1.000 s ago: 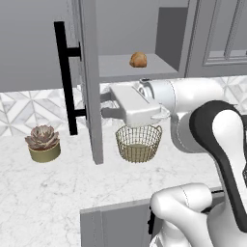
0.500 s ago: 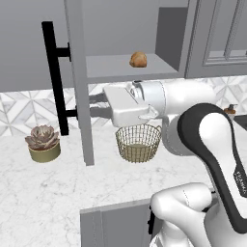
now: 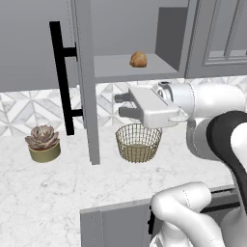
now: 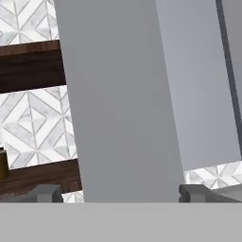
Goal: Open the cabinet, pick up the bread from the cabinet and place it in the basket. Then move the basket to the dining counter.
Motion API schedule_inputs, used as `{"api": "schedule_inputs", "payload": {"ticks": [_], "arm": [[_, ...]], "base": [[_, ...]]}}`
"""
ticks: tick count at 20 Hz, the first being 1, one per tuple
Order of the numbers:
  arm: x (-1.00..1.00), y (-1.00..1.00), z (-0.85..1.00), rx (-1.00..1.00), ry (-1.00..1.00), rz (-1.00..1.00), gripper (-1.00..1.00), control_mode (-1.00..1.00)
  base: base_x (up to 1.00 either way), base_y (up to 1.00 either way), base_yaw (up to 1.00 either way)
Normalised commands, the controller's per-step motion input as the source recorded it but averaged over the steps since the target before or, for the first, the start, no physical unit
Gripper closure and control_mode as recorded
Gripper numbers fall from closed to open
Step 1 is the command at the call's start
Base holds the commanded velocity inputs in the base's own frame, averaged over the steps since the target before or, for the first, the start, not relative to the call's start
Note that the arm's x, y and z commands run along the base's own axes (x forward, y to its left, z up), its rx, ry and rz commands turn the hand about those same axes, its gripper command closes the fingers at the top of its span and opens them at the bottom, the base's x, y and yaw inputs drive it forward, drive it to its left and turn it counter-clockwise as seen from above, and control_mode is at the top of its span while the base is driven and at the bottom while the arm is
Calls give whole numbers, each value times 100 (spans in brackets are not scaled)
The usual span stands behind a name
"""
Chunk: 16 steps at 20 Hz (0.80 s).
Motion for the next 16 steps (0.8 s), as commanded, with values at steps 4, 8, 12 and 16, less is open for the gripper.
{"api": "schedule_inputs", "payload": {"ticks": [4, 8, 12, 16], "arm": [[-23, -100, 3, 0, 2, -19, -100, -100], [-32, -74, 4, -8, 12, -43, -100, -100], [-39, -33, 0, -15, 21, -64, -100, -100], [-24, -29, 15, -13, 28, -71, -100, -100]], "base": [[0, 0, 0], [0, 0, 0], [0, 0, 0], [0, 0, 0]]}}
